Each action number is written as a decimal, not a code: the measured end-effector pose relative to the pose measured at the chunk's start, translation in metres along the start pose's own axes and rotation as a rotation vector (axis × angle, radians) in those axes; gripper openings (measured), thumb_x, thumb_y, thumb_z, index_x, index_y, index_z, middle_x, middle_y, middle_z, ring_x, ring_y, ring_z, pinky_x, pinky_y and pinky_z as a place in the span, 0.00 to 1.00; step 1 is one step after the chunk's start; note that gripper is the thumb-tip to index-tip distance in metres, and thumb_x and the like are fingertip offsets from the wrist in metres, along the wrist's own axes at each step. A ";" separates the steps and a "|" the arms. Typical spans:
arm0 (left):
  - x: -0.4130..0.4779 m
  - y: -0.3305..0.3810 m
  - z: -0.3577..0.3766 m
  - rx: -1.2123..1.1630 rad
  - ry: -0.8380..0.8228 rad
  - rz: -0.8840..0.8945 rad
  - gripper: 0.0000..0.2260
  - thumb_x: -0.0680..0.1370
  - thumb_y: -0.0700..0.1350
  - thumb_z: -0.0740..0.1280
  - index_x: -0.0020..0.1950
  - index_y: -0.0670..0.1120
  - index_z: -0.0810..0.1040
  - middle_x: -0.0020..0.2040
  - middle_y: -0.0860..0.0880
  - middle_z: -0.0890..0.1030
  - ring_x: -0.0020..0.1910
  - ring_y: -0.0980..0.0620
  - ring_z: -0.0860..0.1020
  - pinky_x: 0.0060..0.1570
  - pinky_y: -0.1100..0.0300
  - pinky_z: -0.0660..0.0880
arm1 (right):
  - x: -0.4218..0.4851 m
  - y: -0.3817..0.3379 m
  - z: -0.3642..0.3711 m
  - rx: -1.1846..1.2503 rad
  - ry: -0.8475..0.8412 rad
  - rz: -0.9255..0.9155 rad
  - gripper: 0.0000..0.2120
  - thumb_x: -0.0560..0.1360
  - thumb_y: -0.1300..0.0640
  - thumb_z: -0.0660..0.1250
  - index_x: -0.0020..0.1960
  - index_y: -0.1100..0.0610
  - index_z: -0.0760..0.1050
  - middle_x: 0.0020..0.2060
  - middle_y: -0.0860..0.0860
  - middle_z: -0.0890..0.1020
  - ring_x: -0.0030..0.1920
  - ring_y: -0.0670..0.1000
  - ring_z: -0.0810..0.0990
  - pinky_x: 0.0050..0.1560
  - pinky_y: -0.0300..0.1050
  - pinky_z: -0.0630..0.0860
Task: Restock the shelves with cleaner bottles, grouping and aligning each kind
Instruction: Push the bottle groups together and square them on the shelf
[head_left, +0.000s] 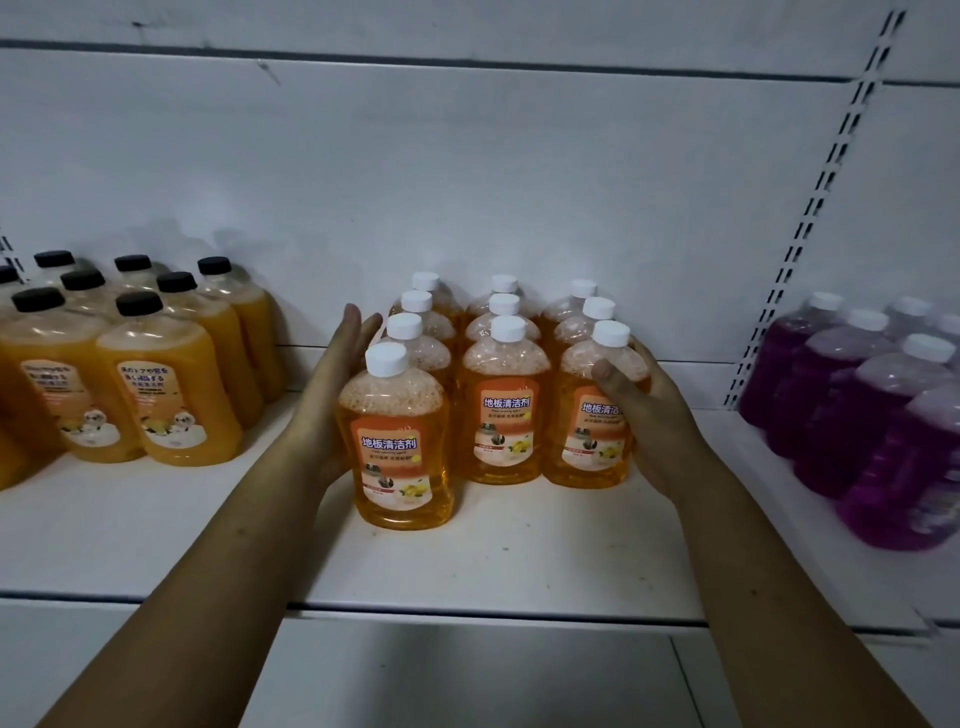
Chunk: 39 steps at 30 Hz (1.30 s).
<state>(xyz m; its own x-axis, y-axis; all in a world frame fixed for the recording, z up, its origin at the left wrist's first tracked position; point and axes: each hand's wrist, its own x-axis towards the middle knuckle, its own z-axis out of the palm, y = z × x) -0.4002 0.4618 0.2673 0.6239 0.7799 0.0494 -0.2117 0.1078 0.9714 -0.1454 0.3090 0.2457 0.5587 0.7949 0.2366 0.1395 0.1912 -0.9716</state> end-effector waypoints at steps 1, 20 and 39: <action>-0.002 0.001 -0.003 0.037 -0.011 0.034 0.34 0.77 0.73 0.56 0.80 0.60 0.66 0.75 0.50 0.76 0.68 0.44 0.81 0.57 0.48 0.83 | -0.001 0.001 -0.001 -0.009 0.000 -0.011 0.54 0.54 0.24 0.79 0.75 0.41 0.69 0.65 0.48 0.82 0.63 0.55 0.83 0.64 0.66 0.79; -0.019 -0.008 -0.006 0.213 -0.158 0.245 0.58 0.59 0.76 0.77 0.83 0.56 0.60 0.77 0.50 0.74 0.71 0.42 0.78 0.68 0.35 0.75 | -0.004 0.008 -0.005 -0.074 -0.050 -0.089 0.49 0.59 0.38 0.84 0.76 0.40 0.67 0.67 0.46 0.81 0.66 0.54 0.82 0.63 0.65 0.81; -0.055 -0.044 -0.010 0.478 0.036 0.243 0.53 0.65 0.50 0.82 0.81 0.69 0.54 0.71 0.65 0.74 0.64 0.66 0.78 0.49 0.73 0.79 | -0.003 0.014 -0.011 -0.142 -0.076 -0.033 0.59 0.49 0.33 0.86 0.76 0.40 0.66 0.68 0.46 0.80 0.66 0.54 0.81 0.63 0.64 0.80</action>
<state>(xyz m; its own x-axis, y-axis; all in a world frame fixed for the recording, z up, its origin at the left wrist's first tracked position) -0.4333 0.4204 0.2194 0.5714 0.7691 0.2863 0.0249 -0.3650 0.9307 -0.1365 0.3032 0.2310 0.4895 0.8317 0.2619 0.2738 0.1386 -0.9517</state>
